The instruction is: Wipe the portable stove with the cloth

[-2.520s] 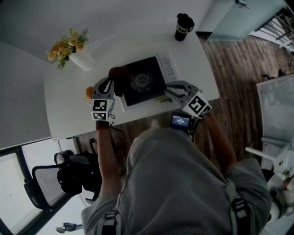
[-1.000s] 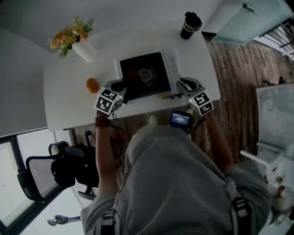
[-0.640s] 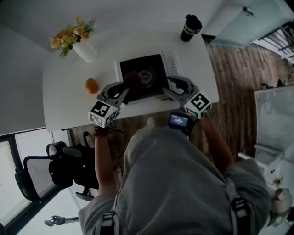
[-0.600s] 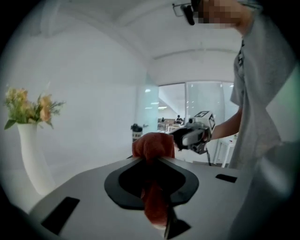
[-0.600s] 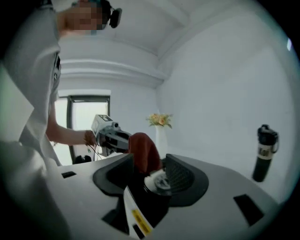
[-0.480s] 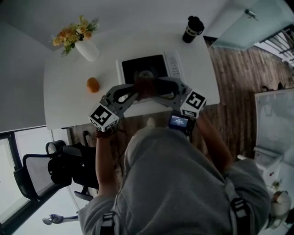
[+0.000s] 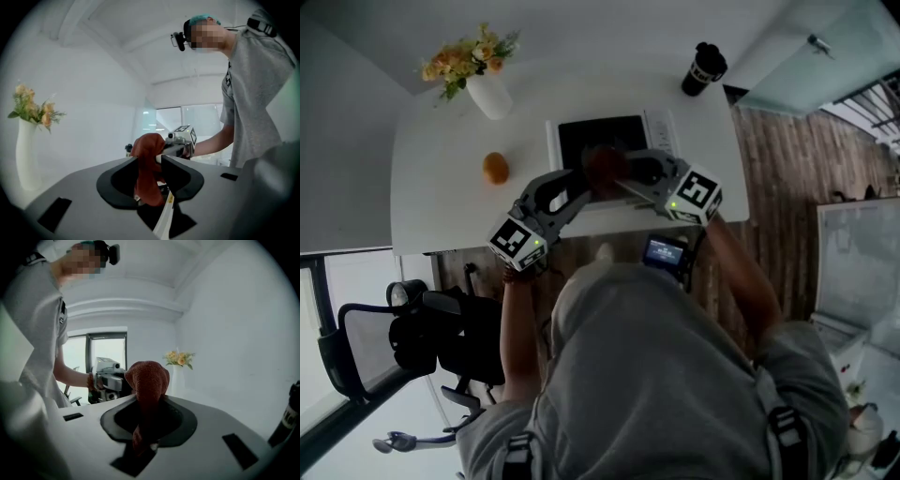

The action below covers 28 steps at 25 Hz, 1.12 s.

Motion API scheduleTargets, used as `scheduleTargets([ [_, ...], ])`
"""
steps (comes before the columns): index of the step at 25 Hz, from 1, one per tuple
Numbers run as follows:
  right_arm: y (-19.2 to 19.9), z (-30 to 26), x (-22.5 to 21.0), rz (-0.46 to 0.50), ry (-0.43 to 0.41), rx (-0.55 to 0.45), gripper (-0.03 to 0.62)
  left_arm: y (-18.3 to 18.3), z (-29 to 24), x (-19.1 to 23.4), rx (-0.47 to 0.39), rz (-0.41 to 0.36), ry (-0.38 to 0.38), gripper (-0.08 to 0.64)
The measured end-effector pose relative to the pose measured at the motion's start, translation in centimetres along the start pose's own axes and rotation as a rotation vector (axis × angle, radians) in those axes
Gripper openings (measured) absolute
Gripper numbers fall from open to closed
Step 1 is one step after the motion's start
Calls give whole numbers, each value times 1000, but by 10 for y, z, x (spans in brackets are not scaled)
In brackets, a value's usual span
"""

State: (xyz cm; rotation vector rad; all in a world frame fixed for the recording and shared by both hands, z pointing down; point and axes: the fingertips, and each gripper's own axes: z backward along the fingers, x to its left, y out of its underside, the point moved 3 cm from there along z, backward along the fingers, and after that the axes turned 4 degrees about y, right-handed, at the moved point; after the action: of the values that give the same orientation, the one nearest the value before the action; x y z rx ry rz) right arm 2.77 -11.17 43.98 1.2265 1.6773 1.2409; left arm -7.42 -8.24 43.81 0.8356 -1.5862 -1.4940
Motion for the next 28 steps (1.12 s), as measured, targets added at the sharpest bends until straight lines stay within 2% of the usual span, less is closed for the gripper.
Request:
scheduleTargets([
  [4,13,-8,-76,41,125,212,91,41,16,24,124,18,-183,176],
  [7,20,-21,-129,42,190,341,90,68,21,29,221,13,-258,178],
  [11,45,-43,-170,57,169,555,89,94,19,25,320,0,-296,181],
  [15,74,-59,-182,109,123,759,89,107,13,24,365,10,-302,190],
  [18,87,-67,-183,94,98,827,86,115,7,24,382,25,-291,193],
  [24,93,-78,-181,-21,64,860,81,122,1,20,400,48,-272,198],
  [26,93,-82,-179,-13,58,889,80,123,0,20,415,41,-270,198],
  [28,92,-88,-175,44,55,926,80,126,1,18,432,34,-262,198],
])
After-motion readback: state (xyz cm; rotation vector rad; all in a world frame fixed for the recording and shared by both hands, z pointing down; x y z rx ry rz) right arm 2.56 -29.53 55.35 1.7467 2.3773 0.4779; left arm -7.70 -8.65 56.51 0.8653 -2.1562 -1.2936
